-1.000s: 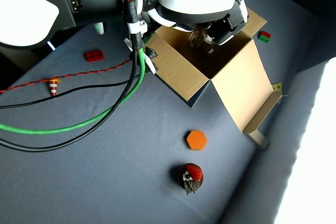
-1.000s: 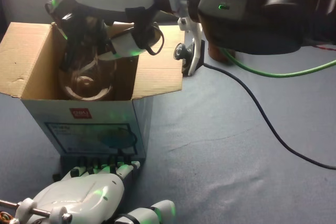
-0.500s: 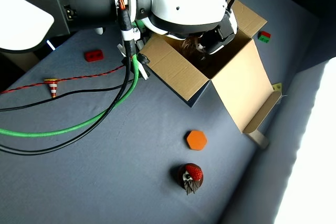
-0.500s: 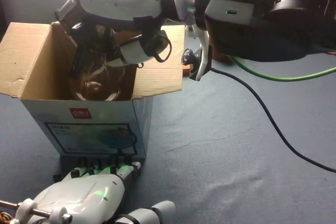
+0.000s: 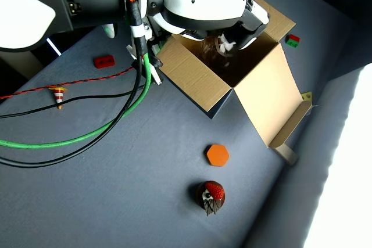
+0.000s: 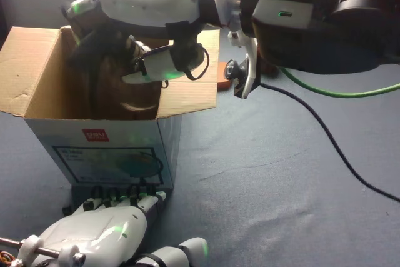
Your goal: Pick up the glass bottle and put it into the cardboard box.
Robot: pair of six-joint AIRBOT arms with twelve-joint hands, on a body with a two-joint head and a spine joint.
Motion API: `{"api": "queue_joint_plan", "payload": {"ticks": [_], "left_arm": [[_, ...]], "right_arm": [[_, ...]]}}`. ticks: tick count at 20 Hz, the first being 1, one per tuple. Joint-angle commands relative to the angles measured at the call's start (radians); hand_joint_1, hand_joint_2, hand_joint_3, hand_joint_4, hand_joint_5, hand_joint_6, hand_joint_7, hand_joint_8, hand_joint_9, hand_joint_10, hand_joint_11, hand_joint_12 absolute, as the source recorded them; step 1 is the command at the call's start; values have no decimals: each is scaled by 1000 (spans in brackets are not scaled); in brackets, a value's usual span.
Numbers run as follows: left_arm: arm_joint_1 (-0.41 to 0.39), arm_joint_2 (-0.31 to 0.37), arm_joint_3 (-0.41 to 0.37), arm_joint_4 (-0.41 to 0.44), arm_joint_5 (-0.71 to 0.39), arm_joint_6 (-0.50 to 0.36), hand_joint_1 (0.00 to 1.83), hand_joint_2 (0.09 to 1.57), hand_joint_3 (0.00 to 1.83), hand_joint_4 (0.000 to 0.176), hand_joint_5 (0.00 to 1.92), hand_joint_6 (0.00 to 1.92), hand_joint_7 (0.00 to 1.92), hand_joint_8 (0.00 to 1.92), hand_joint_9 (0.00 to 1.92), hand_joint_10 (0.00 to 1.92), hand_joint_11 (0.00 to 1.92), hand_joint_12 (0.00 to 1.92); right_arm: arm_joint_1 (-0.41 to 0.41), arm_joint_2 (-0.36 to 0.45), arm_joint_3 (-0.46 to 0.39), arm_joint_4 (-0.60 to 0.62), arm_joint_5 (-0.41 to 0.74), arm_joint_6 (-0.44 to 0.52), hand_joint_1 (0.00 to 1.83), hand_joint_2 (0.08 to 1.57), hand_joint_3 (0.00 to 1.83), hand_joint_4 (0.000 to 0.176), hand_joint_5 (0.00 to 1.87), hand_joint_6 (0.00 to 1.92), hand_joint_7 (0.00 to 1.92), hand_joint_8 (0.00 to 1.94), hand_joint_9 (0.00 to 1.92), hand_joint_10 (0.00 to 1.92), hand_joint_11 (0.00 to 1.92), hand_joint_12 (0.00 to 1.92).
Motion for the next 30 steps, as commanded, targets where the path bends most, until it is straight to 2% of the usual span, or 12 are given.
{"api": "queue_joint_plan", "payload": {"ticks": [1, 6, 8, 11, 12, 14, 18, 21, 24, 27, 29, 30], "left_arm": [[-4, -1, 7, 84, -42, -6, 0, 1261, 1, 0, 129, 2, 152, 2, 133, 1, 0, 338], [-4, 1, 18, 113, -42, -10, 0, 1262, 1, 0, 129, 1, 164, 6, 140, 3, 0, 339], [-4, 3, 20, 113, -42, -12, 0, 1262, 1, 0, 128, 1, 165, 6, 140, 3, 0, 339], [-4, 7, 19, 113, -42, -14, 0, 1263, 1, 0, 129, 1, 164, 4, 140, 3, 0, 338], [-3, 13, 13, 107, -39, -18, 0, 1263, 1, 0, 129, 1, 164, 4, 140, 3, 0, 338], [-15, 45, -25, 77, -56, -15, 0, 1263, 1, 0, 129, 1, 164, 4, 140, 2, 0, 338], [-162, 55, -96, -127, -125, 129, 0, 1265, 2, 0, 132, 2, 164, 3, 140, 2, 0, 339], [-306, 39, -139, -252, -211, 200, 0, 1265, 2, 0, 132, 2, 165, 3, 140, 2, 0, 341], [-434, 25, -155, -351, -282, 269, 0, 1268, 3, 0, 155, 11, 183, 9, 147, 4, 0, 342], [-559, 23, -161, -424, -325, 341, 0, 1278, 2, 0, 277, 21, 321, 16, 285, 22, 0, 488], [-608, 23, -160, -449, -340, 363, 0, 1287, 2, 0, 414, 43, 514, 35, 440, 44, 0, 741], [-625, 24, -158, -453, -344, 368, 0, 1292, 2, 0, 478, 48, 596, 35, 509, 47, 0, 882]], "right_arm": [[28, 6, -11, 3, 108, -3, 875, 1114, 0, 0, 227, 502, 478, 96, 308, 497, 4, 1439], [48, 86, -85, 0, 84, -1, 848, 1001, 0, 0, 144, 282, 281, 4, 163, 269, 0, 856], [73, 155, -137, 15, 51, 36, 845, 995, 0, 0, 172, 184, 272, 0, 197, 171, 0, 803], [130, 291, -251, 190, -43, -5, 848, 994, 0, 0, 184, 150, 269, 0, 213, 138, 0, 818], [139, 317, -269, 265, -62, -51, 848, 994, 0, 0, 184, 148, 269, 0, 214, 137, 0, 819], [135, 353, -297, 310, -124, -40, 848, 994, 0, 0, 185, 147, 269, 0, 214, 135, 0, 820], [89, 391, -306, 311, -231, 64, 848, 995, 0, 0, 190, 130, 270, 0, 222, 120, 0, 837], [49, 448, -357, 311, -172, 92, 795, 1005, 4, 0, 188, 125, 268, 0, 221, 115, 0, 837], [18, 505, -409, 311, -109, 90, 425, 1106, 33, 0, 211, 117, 298, 8, 276, 121, 0, 960], [-44, 568, -452, 349, 103, -54, 215, 1237, 28, 0, 409, 217, 546, 59, 458, 227, 0, 1314], [-106, 595, -470, 447, 253, -173, 205, 1267, 3, 0, 476, 525, 734, 92, 487, 574, 49, 1496], [-131, 603, -483, 554, 311, -297, 203, 1271, 2, 0, 499, 685, 802, 127, 489, 764, 116, 1536]]}}
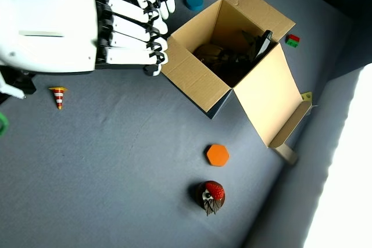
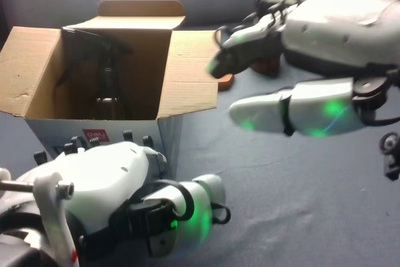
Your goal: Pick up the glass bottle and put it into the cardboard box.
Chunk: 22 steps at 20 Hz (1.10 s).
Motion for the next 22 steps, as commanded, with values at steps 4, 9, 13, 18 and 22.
{"api": "queue_joint_plan", "payload": {"ticks": [4, 9, 13, 18, 22], "left_arm": [[-65, 10, 2, 73, -5, 44, 7, 1336, 0, 0, 798, 378, 962, 186, 821, 305, 310, 1315], [-175, 11, 38, 49, 23, 163, 423, 1428, 7, 0, 900, 1327, 1028, 1456, 970, 1663, 774, 1886], [-232, 24, 79, 50, 72, 244, 664, 1431, 2, 0, 974, 1899, 1101, 1899, 1135, 1920, 1105, 1921], [-256, 35, 90, 50, 99, 286, 702, 1447, 6, 0, 984, 1921, 1113, 1921, 1150, 1921, 1127, 1921], [-269, 35, 75, 49, 75, 274, 701, 1450, 5, 0, 984, 1921, 1112, 1921, 1149, 1921, 1111, 1921]], "right_arm": [[9, 3, -67, 569, 169, -512, 218, 1275, 0, 0, 673, 1179, 851, 876, 646, 1354, 439, 1796], [81, -48, -174, 1208, 453, -1140, 537, 1388, 23, 0, 1099, 1464, 1248, 1351, 1169, 1703, 1131, 1921], [59, -86, -180, 1258, 555, -1197, 666, 1457, 19, 173, 1263, 1879, 1340, 1786, 1343, 1920, 1367, 1921], [51, -90, -180, 1281, 534, -1210, 694, 1464, 15, 176, 1249, 1921, 1343, 1931, 1404, 1921, 1426, 1921], [46, -90, -180, 1281, 527, -1211, 688, 1471, 16, 176, 1238, 1919, 1346, 1887, 1394, 1921, 1420, 1921]]}}
